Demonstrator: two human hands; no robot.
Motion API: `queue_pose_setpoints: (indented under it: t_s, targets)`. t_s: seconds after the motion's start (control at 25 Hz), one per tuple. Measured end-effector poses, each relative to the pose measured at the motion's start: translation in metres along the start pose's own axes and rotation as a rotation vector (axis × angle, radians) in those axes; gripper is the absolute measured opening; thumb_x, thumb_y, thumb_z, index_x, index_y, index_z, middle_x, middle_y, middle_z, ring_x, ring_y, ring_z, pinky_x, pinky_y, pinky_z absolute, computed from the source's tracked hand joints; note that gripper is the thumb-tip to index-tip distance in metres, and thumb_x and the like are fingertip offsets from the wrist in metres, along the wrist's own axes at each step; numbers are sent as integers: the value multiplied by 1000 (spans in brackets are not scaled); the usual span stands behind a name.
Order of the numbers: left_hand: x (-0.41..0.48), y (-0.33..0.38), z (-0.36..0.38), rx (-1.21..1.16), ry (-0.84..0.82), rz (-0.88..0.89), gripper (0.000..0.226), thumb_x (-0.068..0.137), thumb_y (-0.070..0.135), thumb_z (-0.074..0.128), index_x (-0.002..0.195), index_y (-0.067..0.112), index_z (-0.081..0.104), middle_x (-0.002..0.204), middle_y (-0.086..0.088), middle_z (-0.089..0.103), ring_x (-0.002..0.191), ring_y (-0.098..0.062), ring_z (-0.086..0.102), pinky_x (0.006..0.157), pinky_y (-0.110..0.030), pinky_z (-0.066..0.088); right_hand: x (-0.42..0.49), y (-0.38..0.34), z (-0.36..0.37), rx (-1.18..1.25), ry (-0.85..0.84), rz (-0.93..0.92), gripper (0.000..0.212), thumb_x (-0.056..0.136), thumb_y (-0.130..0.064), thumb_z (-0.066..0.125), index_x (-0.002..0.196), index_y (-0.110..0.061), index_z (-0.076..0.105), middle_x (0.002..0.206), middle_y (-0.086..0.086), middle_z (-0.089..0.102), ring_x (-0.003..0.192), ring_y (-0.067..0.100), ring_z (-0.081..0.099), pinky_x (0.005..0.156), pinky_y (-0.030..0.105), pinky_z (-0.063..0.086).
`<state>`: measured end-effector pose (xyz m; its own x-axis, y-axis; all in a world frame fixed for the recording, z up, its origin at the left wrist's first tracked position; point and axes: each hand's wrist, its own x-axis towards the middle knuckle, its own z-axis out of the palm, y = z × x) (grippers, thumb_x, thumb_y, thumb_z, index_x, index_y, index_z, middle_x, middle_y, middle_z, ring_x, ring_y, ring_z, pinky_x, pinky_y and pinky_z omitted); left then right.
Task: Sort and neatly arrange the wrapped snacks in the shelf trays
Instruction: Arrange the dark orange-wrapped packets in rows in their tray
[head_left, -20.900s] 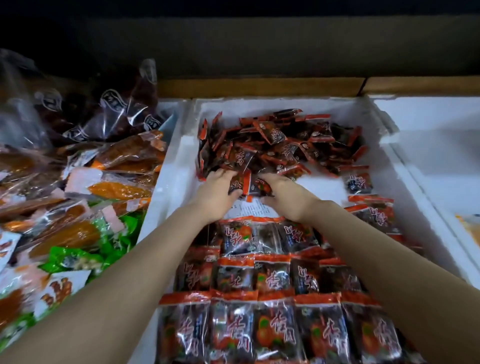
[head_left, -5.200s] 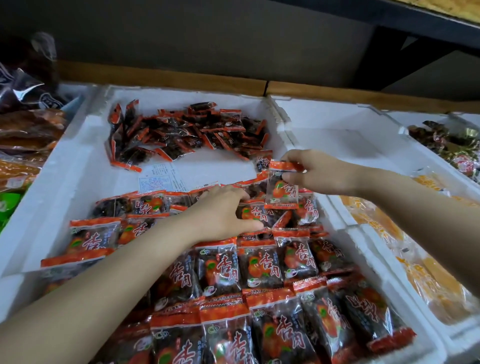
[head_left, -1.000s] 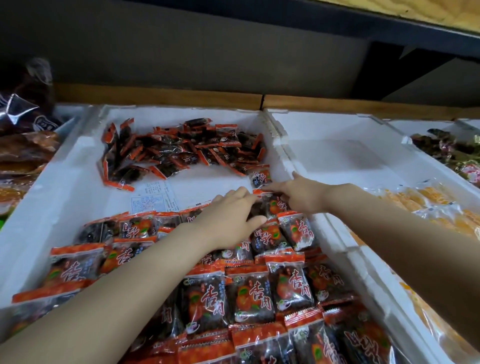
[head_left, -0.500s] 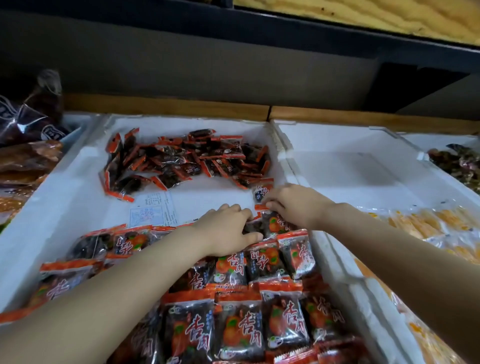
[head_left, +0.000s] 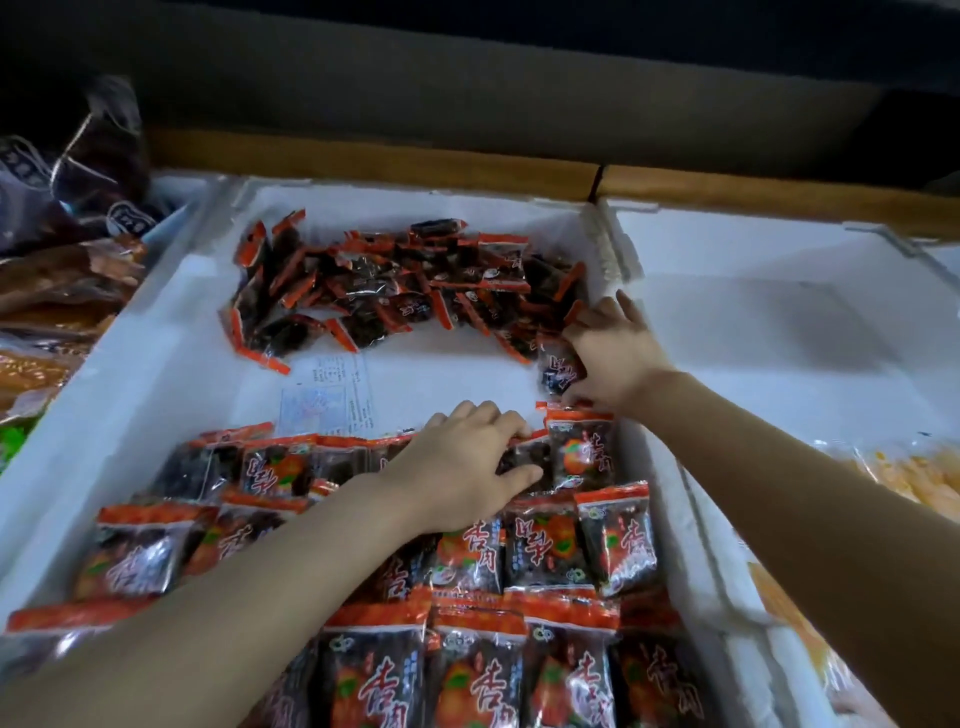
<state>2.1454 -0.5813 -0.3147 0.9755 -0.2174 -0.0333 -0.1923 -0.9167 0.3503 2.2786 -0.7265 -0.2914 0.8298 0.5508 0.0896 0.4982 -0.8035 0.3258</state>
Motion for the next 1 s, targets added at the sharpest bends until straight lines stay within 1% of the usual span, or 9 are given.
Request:
queue_pose_setpoints:
  t_s: [0.16,0.28,0.36,0.52,0.6,0.68,0.84,0.96,1.0]
  targets:
    - [-4,1,-2,-275,82,-52,47,98,34,46,141,18,34,138,-2,42,127,-16,38,104,-29,31,-20,-9,-20,230,128,63,44,82,-35,67,118,-14,53,117,10,57,116,26,44,93,29,30]
    - [-12,9,-16,-580,343,-173,61,94,27,55,146,18,25,145,2,33,122,-8,41,98,-19,30,-35,-22,-43,590,240,103,34,88,-23,62,118,-10,52,106,11,62,99,28,56,79,30,42]
    - [-21,10,-28,-753,466,-247,65,90,26,63,145,22,28,140,8,37,120,-5,43,99,-19,33,-51,-39,-57,863,175,15,26,92,-19,56,117,-9,52,95,1,61,82,16,58,67,16,41]
    - [-51,2,-28,-886,479,-304,23,84,20,70,104,24,60,100,15,65,96,0,60,90,-21,47,-71,-72,-62,1136,-41,-119,13,94,-20,54,105,-16,50,84,-6,61,73,5,58,69,18,44]
    - [-66,-7,-24,-898,503,-364,14,84,18,70,85,22,56,75,12,60,73,8,57,70,-11,45,-60,-71,-49,1084,5,-73,20,92,-21,56,110,-18,48,95,-5,61,88,11,59,80,23,45]
    - [-76,-14,-22,-908,528,-435,28,86,18,68,74,25,43,61,12,43,55,9,48,55,-10,36,-38,-59,-31,852,53,23,38,92,-19,56,127,-9,43,121,7,55,113,21,51,97,33,41]
    - [-80,-24,-20,-1017,539,-544,17,88,25,64,97,19,52,80,2,54,74,-5,57,64,-8,40,7,-40,-4,567,-200,140,59,91,-15,55,143,-6,27,144,19,29,128,38,36,108,42,32]
    - [-75,-26,-20,-1057,525,-563,31,89,25,63,116,14,51,81,1,52,73,8,54,64,-8,40,24,-45,9,629,-222,216,60,91,-26,55,141,-7,26,141,20,34,124,39,42,99,40,37]
    - [-73,-27,-19,-1088,523,-573,37,89,25,63,122,15,50,87,3,52,83,5,55,71,-12,41,27,-46,12,627,-193,254,62,91,-31,56,139,-6,26,138,20,38,121,40,44,95,40,39]
